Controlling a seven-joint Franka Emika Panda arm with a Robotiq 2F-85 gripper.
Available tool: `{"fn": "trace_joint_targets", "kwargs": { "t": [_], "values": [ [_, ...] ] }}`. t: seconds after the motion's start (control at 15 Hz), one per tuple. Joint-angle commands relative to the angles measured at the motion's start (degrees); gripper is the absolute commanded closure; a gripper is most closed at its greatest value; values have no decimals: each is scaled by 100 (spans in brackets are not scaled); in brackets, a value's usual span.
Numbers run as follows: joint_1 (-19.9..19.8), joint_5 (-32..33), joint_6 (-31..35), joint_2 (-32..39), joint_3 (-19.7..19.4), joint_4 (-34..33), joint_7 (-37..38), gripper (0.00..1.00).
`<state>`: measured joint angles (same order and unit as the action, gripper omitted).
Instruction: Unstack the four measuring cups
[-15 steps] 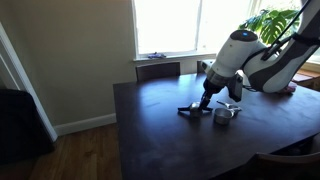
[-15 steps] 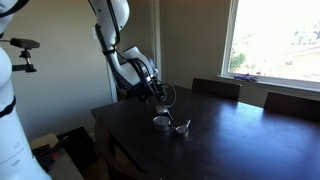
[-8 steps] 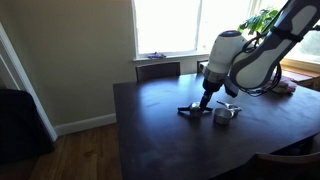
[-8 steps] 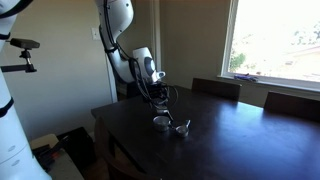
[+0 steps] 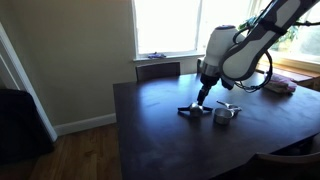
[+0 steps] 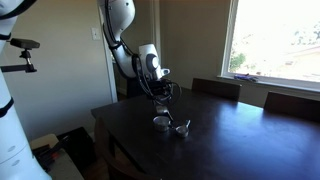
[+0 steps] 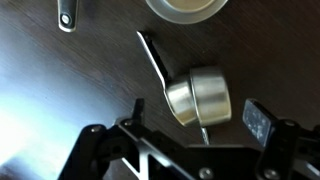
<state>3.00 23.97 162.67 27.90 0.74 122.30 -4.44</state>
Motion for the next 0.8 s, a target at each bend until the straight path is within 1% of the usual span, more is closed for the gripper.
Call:
{"fn": "trace_joint_targets", "kwargs": {
  "t": [0.0, 0.27, 0.47, 0.67, 0.73],
  "values": [
    [45, -239, -47, 19, -43, -44, -217, 0],
    [-141, -504, -223, 120, 14, -372, -512, 0],
    [-238, -645, -625, 259, 48, -697, -829, 0],
    [-239, -592, -985, 416, 19, -974, -1103, 0],
    [-271, -594, -995, 508, 49, -1069, -1233, 0]
  ]
}}
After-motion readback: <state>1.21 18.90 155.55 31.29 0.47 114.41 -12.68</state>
